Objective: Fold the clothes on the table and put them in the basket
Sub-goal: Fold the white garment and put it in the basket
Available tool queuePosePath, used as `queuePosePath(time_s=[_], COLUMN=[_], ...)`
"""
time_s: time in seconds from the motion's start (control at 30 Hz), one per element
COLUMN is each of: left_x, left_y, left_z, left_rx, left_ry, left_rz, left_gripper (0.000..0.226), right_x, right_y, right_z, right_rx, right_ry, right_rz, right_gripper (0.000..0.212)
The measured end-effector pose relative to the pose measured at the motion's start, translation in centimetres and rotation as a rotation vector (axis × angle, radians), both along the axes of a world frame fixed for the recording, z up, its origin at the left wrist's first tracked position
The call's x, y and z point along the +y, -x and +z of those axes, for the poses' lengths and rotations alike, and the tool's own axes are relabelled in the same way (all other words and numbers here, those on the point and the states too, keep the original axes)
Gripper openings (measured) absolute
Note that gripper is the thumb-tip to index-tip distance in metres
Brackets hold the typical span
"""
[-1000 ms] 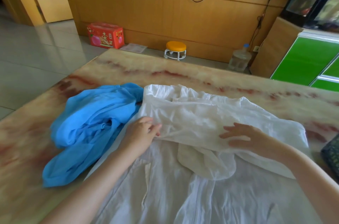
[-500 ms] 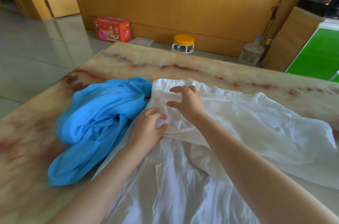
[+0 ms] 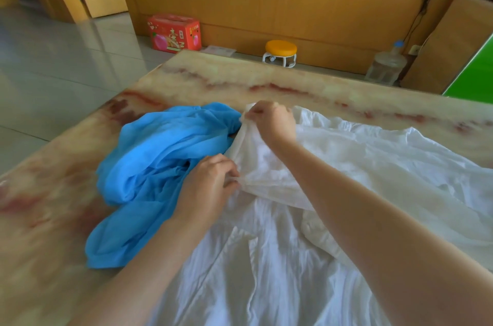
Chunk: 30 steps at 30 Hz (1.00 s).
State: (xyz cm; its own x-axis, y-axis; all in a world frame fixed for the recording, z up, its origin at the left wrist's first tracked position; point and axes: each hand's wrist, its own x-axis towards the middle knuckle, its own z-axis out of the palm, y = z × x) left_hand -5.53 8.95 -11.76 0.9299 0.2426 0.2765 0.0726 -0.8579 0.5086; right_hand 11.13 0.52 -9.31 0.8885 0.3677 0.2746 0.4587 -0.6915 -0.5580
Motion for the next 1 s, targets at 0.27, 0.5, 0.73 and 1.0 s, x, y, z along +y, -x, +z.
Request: queuePosePath(time_s=[0.27,0.5,0.73,1.0], left_x=[-0.1,0.1,1.6,0.2], left_y=[-0.1,0.2,0.5,1.1], left_z=[1.6,1.9,0.7,1.0], left_rx=[-0.056,0.039,-0.052,-0.093], left_ry=[-0.059,0.041,-0.110,-0.204], left_rz=[0.066,0.069,0.101,0.051], left_gripper=[0.013,0.027,0.027,0.036], right_x=[2.5,2.7,4.6,-0.7], right_y=[-5.7,-5.4,-5.5,-5.0], right_z=[2.8,2.4,2.8,0.6], right_rx=[0.428,0.401,0.319,0.254], right_ry=[-0.354,0.017,-0.376,-0.315], right_rz=[-0.254,-0.183,-0.186,-0.057], right_gripper=[0.036,0.048,0.024,0.025])
